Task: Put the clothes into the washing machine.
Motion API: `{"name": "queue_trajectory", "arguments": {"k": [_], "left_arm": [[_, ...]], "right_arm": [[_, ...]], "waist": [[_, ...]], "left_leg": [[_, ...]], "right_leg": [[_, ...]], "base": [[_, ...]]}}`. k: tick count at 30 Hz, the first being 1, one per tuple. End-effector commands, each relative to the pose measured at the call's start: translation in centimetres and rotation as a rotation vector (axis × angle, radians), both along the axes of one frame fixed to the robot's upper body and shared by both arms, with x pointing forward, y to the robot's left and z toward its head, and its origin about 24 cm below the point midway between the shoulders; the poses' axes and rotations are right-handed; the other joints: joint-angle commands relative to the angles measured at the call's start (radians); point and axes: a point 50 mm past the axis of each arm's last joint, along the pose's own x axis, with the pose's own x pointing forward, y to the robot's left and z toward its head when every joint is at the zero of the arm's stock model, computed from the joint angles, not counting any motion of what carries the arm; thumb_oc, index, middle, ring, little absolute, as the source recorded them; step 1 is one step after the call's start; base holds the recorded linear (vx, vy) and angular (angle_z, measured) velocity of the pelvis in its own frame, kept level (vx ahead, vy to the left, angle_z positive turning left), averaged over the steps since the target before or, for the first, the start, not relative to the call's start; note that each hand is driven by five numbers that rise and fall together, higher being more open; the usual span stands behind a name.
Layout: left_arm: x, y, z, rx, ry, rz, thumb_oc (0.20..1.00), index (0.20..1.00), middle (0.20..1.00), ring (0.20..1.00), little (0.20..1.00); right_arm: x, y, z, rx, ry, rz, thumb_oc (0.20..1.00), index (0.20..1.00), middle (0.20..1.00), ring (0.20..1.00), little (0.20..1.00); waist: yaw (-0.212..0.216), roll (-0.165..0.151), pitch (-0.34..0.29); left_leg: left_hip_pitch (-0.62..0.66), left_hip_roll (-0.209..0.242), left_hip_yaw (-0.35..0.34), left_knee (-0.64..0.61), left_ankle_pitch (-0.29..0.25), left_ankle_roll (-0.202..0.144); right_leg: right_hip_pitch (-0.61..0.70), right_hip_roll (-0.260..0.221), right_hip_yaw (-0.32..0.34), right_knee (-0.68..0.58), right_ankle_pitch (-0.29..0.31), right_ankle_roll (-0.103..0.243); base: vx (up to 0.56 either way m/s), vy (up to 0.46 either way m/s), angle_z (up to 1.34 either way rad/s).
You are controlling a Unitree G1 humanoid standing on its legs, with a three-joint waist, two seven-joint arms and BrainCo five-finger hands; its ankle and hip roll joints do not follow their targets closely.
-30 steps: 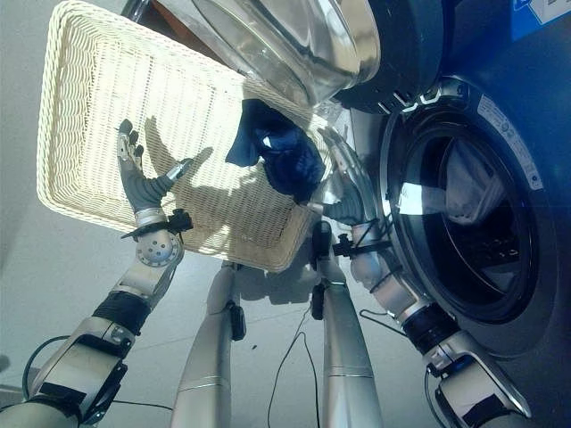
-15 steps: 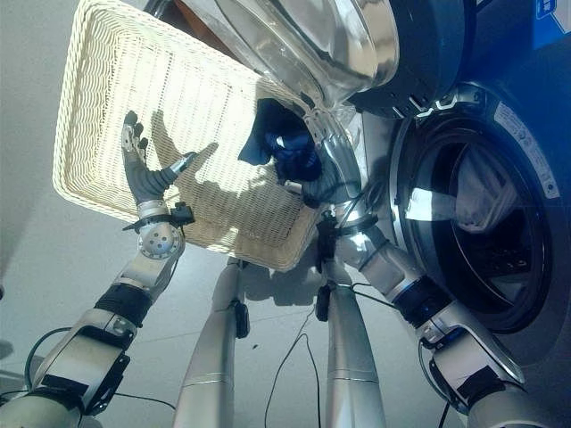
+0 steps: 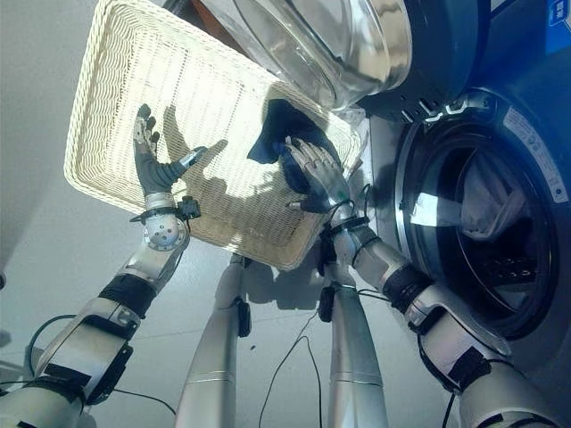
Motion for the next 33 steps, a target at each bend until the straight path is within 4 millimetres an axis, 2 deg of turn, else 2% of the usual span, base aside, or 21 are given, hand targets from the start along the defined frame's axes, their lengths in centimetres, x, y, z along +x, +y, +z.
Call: {"name": "queue_trajectory", "arguments": {"k": [1,8,16,20,30,33], "left_arm": [[0.3,-0.8,2.6,-0.045,-0.092,-0.046,1.000,1.000,1.000,1.000,1.000],[0.6,-1.7,3.1,-0.045,-0.095,-0.078,1.000,1.000,1.000,1.000,1.000],[0.5,-2.6,3.5,-0.044,-0.116,-0.110,1.000,1.000,1.000,1.000,1.000],[0.4,-3.1,3.7,-0.042,-0.128,-0.127,1.000,1.000,1.000,1.000,1.000],[0.0,-3.5,3.8,-0.041,-0.153,-0.152,1.000,1.000,1.000,1.000,1.000],[0.0,-3.5,3.7,-0.044,-0.155,-0.155,1.000,1.000,1.000,1.000,1.000]], "right_arm": [[0.9,-1.0,0.3,-0.073,0.004,-0.085,1.000,1.000,1.000,1.000,1.000],[2.5,-2.7,1.1,-0.134,-0.022,-0.252,1.000,1.000,1.000,1.000,1.000],[3.3,-3.9,2.4,-0.201,-0.069,-0.384,1.000,1.000,1.000,1.000,1.000],[3.6,-4.2,2.6,-0.292,-0.065,-0.427,1.000,1.000,1.000,1.000,1.000],[4.2,-7.0,0.6,-0.609,0.071,-0.609,1.000,1.000,1.000,1.000,1.000],[4.1,-7.4,0.2,-0.650,0.082,-0.622,1.000,1.000,1.000,1.000,1.000]], "waist": [[-0.009,0.050,-0.014],[0.006,0.065,-0.014],[0.021,0.078,-0.014],[0.027,0.083,-0.014],[0.036,0.084,-0.014],[0.036,0.085,-0.014]], "left_leg": [[-0.041,-0.075,0.059,0.152,-0.112,0.005],[-0.047,-0.082,0.052,0.149,-0.107,0.010],[-0.058,-0.091,0.043,0.147,-0.103,0.016],[-0.063,-0.096,0.037,0.148,-0.101,0.020],[-0.065,-0.099,0.031,0.144,-0.096,0.026],[-0.062,-0.099,0.031,0.141,-0.095,0.027]], "right_leg": [[0.092,0.030,-0.044,-0.322,0.231,0.133],[0.085,0.027,-0.051,-0.325,0.242,0.134],[0.072,0.026,-0.054,-0.320,0.248,0.135],[0.067,0.025,-0.056,-0.319,0.251,0.135],[0.064,0.026,-0.063,-0.318,0.256,0.132],[0.066,0.026,-0.063,-0.320,0.258,0.132]], "base": [[0.00,0.000,0.00],[0.01,-0.009,0.06],[0.00,-0.003,0.02],[0.00,0.003,0.02],[0.00,-0.002,0.01],[0.00,-0.001,0.01]]}}
